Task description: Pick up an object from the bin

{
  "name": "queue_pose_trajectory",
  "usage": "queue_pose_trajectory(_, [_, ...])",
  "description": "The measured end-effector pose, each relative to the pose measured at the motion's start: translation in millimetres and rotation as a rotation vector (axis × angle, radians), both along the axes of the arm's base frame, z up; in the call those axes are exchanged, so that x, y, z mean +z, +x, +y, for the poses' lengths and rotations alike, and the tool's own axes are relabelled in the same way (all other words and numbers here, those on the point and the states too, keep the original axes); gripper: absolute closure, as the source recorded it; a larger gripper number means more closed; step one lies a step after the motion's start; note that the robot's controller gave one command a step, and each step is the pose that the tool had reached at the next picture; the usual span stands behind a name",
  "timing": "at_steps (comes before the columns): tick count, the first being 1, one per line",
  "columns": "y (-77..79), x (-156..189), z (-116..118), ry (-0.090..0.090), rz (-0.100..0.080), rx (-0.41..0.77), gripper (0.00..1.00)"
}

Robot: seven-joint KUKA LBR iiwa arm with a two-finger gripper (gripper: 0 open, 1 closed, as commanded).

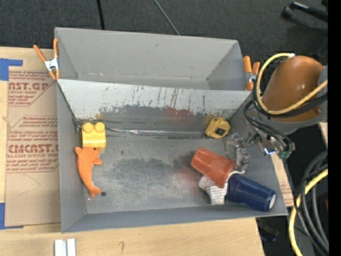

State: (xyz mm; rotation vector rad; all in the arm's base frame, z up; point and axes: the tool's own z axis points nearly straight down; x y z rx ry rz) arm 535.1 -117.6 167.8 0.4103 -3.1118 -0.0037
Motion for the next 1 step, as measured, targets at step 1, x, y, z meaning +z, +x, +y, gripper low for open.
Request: queue_pose_trajectory(1, [-3.1, 56.4, -10.0, 0.000, -0.006, 0.036, 1.00])
